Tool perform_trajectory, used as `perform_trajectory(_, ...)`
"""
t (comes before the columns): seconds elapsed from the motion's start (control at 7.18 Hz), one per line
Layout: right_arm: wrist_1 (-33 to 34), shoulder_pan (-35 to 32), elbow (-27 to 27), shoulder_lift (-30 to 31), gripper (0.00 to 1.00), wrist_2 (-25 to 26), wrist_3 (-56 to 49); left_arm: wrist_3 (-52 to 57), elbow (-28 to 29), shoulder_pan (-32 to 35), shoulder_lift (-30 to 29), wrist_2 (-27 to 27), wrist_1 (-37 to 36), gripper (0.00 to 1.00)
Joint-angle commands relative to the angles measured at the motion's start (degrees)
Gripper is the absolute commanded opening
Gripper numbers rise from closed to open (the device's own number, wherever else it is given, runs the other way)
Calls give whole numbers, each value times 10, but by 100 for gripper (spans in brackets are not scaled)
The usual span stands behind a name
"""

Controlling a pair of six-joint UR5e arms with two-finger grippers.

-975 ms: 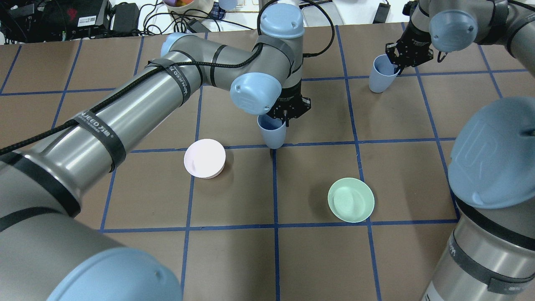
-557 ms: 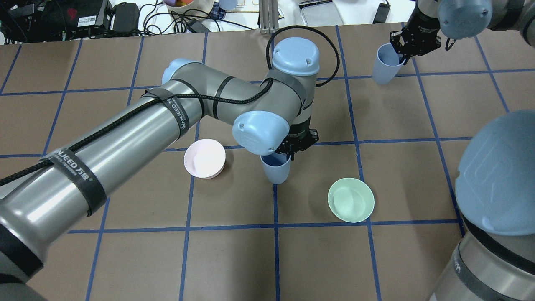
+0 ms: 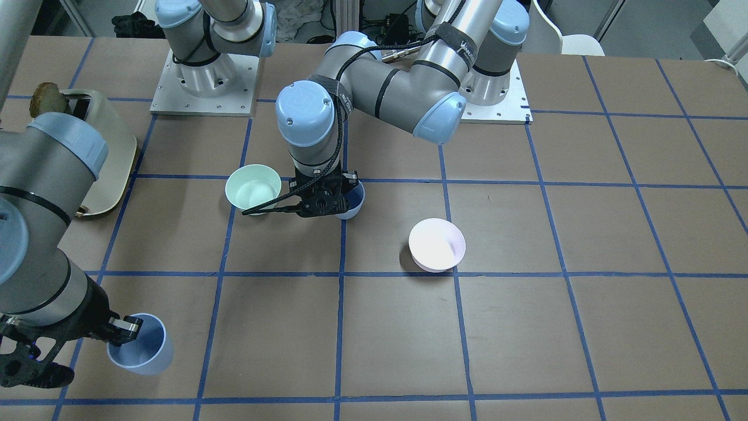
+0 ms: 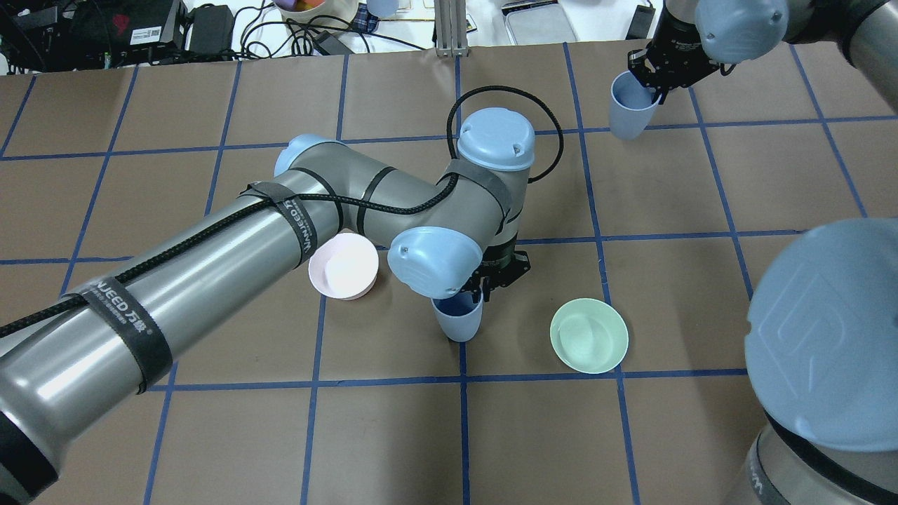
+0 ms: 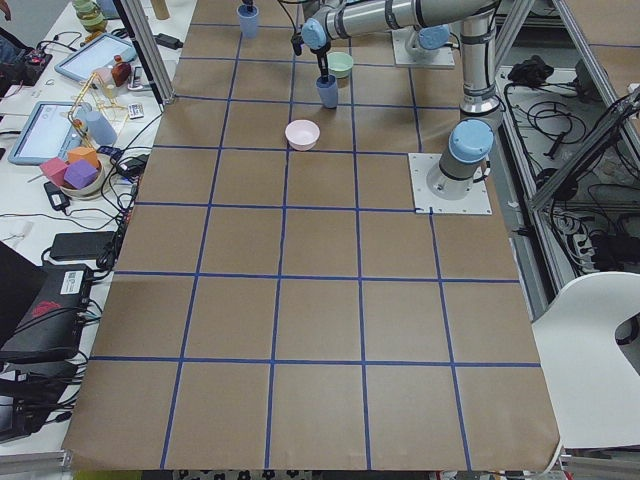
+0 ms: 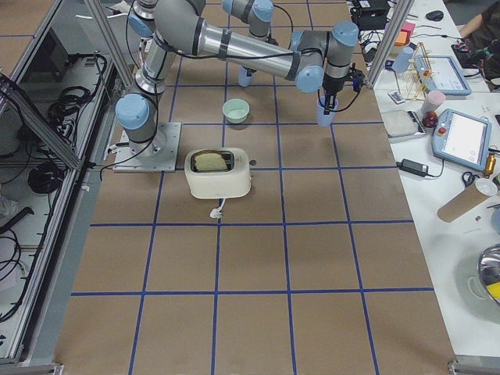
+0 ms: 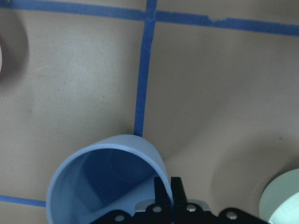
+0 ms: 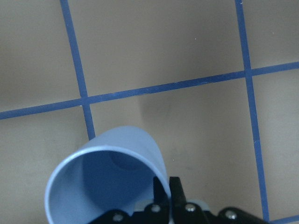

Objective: Stack blue cups with both arms

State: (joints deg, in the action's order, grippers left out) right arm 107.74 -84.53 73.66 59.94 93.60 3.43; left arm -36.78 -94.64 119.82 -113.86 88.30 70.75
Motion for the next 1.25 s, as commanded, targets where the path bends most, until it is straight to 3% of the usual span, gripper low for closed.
perform_trajectory(0.0,-2,-14,23,26,0,-10,14,2,-1,0,4,3,-18,100)
perform_trajectory(0.7,4,-29,148,137,0,-35,46,34,28,-83,80,2,41,100)
perform_trajectory(1.11,1,-95,197,183,0,-38,143,278,103,-210,137,-2,149,100)
